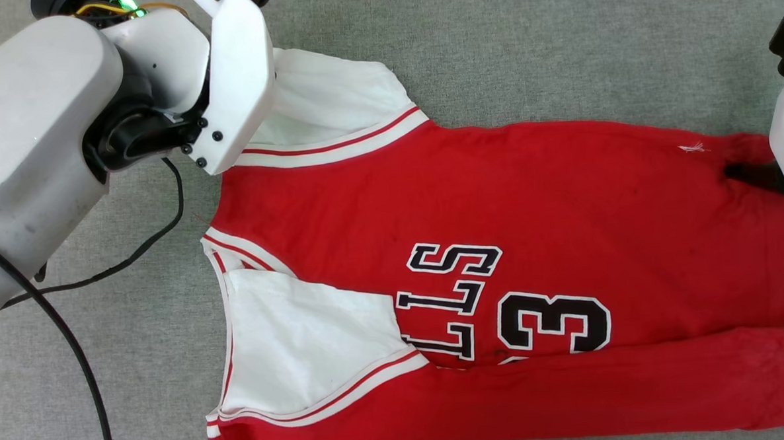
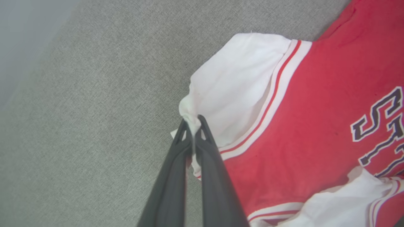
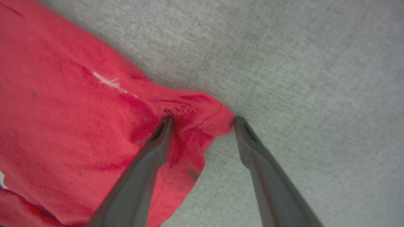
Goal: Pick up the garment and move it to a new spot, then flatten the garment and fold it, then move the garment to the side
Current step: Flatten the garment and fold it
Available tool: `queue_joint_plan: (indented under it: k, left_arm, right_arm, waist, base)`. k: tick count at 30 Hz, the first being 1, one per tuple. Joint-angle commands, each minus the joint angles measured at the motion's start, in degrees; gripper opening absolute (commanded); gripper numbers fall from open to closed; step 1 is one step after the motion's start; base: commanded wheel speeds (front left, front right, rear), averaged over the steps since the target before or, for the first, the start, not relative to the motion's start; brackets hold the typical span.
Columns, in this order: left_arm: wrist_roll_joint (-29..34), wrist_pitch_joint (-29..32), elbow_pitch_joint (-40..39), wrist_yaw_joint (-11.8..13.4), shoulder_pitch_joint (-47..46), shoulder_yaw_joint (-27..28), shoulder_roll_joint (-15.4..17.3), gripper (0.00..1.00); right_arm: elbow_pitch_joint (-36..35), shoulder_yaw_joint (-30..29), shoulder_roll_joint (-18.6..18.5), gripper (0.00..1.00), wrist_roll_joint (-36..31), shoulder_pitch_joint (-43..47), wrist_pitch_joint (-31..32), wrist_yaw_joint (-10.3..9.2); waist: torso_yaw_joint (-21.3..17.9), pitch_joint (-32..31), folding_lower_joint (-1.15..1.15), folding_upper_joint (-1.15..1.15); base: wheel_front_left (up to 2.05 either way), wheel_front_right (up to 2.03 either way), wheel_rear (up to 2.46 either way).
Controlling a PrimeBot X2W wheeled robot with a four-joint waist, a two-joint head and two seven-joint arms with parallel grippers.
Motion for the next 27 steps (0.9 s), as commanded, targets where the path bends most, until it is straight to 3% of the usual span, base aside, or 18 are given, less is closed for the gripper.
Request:
queue_joint_plan:
  k: [1, 6, 7, 8, 16, 27]
  left_arm:
    - [-0.2, -0.3, -0.1, 0.0, -0.4, -0.3, 0.1, 0.0]
    - [-0.4, -1.0, -0.3, 0.0, -1.0, -1.0, 0.5, 0.0]
    - [-0.5, -1.2, -0.2, 0.0, -1.0, -1.2, 0.7, 0.0]
    - [-0.6, -1.4, -0.1, 0.0, -0.9, -1.3, 0.8, 0.0]
    - [-2.8, -5.1, 0.3, 0.0, 2.3, -1.6, 2.5, 0.0]
    - [-4.6, -9.0, -5.8, 0.4, 10.7, -2.7, 6.9, 0.0]
  right_arm:
    - [0.8, 1.4, 0.7, 1.0, -0.2, 2.3, 0.1, 0.0]
    - [3.1, 3.5, 2.3, 1.0, 0.3, 4.7, -4.1, -0.01]
    - [3.4, 3.7, 2.0, 0.4, -0.2, 4.3, -5.3, -0.01]
    - [3.6, 3.8, 1.9, 0.0, -0.4, 3.8, -6.5, -0.03]
    - [4.0, 3.1, 1.6, 0.0, 1.0, 0.4, -15.5, -0.02]
    - [1.4, 4.9, -3.1, 0.0, 4.6, 8.5, -23.5, -0.02]
  waist:
    - [0.1, 0.2, 0.0, 0.0]
    - [-0.1, 0.5, 0.0, 0.0]
    - [-0.3, 0.4, 0.0, 0.0]
    - [-0.4, 0.1, 0.0, 0.0]
    - [-1.5, -5.7, 0.0, 0.0]
    - [0.2, -14.6, 0.0, 0.0]
  base:
    - [0.0, 0.0, 0.0]
    - [0.0, 0.0, 0.0]
    - [0.0, 0.0, 0.0]
    - [0.0, 0.0, 0.0]
    - [0.0, 0.0, 0.0]
    - [0.0, 0.0, 0.0]
